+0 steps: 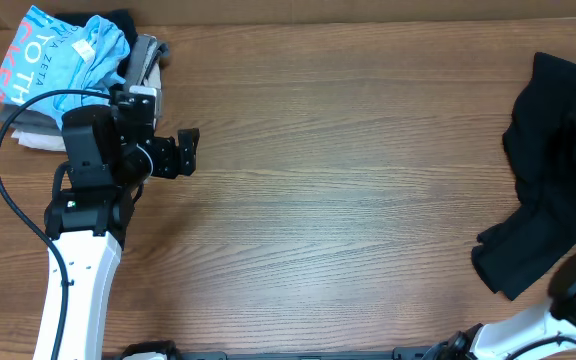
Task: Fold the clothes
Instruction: 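Reach the right gripper to the black shirt and grasp it, then drag the black shirt with the right gripper to table center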
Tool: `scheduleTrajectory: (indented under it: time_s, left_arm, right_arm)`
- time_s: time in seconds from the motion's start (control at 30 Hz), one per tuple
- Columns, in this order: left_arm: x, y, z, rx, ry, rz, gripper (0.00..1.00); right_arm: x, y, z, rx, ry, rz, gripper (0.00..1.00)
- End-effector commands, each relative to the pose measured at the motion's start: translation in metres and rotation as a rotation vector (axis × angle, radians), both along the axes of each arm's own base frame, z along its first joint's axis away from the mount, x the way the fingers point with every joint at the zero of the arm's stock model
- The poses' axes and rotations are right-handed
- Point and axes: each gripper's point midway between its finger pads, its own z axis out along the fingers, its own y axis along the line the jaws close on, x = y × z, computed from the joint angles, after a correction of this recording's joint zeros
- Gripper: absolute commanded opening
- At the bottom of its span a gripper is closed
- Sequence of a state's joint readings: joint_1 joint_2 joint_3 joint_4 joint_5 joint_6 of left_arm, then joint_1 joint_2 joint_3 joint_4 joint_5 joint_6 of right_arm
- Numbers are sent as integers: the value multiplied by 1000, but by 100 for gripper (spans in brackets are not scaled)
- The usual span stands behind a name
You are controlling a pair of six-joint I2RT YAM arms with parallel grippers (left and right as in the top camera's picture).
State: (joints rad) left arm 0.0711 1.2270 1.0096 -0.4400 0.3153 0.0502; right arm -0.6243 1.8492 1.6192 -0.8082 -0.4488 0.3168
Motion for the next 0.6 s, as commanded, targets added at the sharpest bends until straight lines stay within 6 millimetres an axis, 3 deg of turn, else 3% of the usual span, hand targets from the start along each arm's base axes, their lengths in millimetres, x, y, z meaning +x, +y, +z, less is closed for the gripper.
scheduleTrajectory:
  time_s: [0.0, 0.13, 0.17, 0.3, 0.53, 0.57]
  left_arm:
    - [9, -5, 36, -16, -77, -14, 88]
    - [16, -4, 70, -11, -151, -14, 87]
    - [18, -4, 89, -8, -190, -15, 88]
    - [20, -4, 123, -2, -261, -15, 89]
    - [23, 15, 151, 54, -321, 83, 92]
    - [24, 25, 152, 81, -323, 133, 93]
  right_arm:
    - [20, 61, 52, -62, -90, 187, 4]
    - [29, 127, 67, -45, -113, 352, 4]
    - [31, 160, 72, -40, -116, 425, 4]
    - [26, 235, 71, -30, -99, 595, 4]
    - [-11, 372, 65, -7, -61, 915, 4]
    - [-26, 410, 65, -18, -66, 1005, 4]
